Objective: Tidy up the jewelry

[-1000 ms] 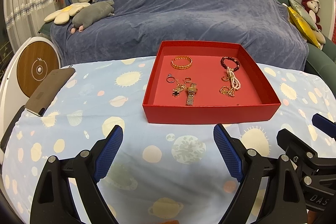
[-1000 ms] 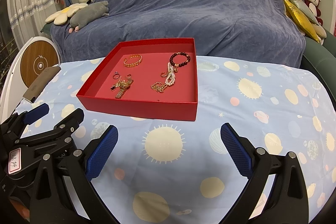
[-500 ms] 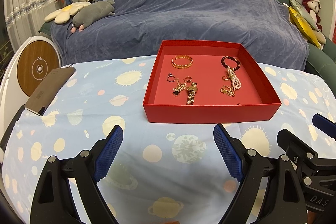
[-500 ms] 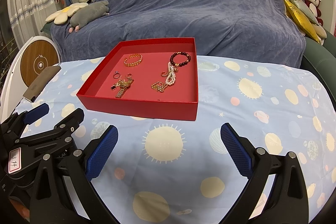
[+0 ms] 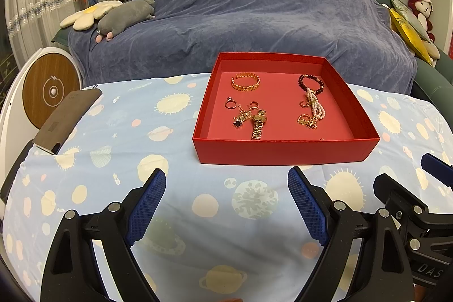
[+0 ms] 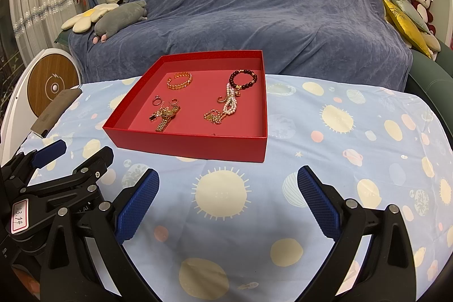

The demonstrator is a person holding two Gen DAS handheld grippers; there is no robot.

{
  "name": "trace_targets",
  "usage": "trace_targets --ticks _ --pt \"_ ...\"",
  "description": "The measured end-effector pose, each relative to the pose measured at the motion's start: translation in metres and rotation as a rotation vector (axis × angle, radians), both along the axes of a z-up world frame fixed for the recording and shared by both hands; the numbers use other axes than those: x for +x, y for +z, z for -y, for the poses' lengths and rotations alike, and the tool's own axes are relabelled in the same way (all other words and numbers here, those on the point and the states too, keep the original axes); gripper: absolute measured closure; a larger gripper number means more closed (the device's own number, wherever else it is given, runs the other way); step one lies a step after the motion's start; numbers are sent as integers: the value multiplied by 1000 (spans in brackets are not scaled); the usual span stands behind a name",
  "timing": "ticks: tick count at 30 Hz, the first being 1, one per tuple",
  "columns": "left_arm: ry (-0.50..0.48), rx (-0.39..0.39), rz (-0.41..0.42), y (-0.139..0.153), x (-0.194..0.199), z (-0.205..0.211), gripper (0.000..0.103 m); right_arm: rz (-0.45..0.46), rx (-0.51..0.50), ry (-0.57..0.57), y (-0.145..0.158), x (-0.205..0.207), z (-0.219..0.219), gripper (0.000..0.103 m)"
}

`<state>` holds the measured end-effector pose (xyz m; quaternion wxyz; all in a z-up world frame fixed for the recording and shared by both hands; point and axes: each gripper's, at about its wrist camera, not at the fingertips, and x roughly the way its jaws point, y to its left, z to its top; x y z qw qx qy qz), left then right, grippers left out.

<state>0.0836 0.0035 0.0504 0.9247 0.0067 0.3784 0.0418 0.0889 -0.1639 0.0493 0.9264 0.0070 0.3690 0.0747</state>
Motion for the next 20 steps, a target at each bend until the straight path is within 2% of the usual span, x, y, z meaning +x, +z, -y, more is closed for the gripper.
trace_targets --ticks 5,9,15,20 --pt "-3 -4 5 -1 -2 -1 18 1 2 1 0 0 0 7" --pt "-20 -36 38 -1 -6 -4 18 0 14 -3 -1 1 0 7" --pt "-2 -43 -9 -6 -1 -1 18 1 -2 3 -2 1 -4 7" --pt "1 -19 2 -4 -4 1 18 2 -2 4 -2 0 -3 7"
